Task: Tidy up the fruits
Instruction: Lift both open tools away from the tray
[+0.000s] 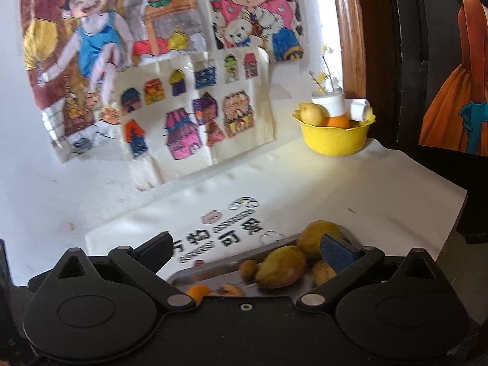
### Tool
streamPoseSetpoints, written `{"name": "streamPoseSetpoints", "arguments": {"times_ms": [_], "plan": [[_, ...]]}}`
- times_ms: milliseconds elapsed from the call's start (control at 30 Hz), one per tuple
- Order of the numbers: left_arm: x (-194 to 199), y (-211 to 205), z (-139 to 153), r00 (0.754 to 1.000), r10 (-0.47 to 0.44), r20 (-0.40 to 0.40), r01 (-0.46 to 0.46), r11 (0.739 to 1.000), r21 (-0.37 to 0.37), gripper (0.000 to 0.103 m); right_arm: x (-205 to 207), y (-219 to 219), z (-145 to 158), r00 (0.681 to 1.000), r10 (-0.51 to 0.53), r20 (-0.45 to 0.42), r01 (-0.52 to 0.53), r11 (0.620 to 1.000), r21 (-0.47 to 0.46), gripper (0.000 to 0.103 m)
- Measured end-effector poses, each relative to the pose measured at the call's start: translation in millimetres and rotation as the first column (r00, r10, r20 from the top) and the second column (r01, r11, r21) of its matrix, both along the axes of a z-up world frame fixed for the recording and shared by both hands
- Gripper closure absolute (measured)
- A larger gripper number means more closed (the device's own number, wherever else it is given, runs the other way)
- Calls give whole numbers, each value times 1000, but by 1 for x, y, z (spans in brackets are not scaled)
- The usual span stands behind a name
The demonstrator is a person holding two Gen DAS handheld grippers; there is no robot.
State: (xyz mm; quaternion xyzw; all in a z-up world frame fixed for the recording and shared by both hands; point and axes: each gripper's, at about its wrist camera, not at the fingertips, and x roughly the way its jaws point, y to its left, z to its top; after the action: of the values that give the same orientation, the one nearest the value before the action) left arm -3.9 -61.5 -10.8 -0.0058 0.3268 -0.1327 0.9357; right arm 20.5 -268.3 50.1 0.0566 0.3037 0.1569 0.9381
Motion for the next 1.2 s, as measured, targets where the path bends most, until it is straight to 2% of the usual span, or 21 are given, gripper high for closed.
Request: {"name": "streamPoseSetpoints", "arguments": {"times_ms": [433,733,1033,1200], "plan": [[-51,35,17,998,48,48,-50,998,38,1,-78,33,6,998,-12,63,15,999,-46,1],[-86,54,7,995,90,30,-91,995,40,1,-120,41,-17,999,-24,27,25,999,-35,1],[-94,69,-8,990,138,-16,-137,990,44,1,-130,47,-61,992,-91,-89,86,995,-60,1],[-84,63,-9,993,120,-10,-119,990,71,1,-118,43,-61,985,-157,-76,148,983,-108,1]]}}
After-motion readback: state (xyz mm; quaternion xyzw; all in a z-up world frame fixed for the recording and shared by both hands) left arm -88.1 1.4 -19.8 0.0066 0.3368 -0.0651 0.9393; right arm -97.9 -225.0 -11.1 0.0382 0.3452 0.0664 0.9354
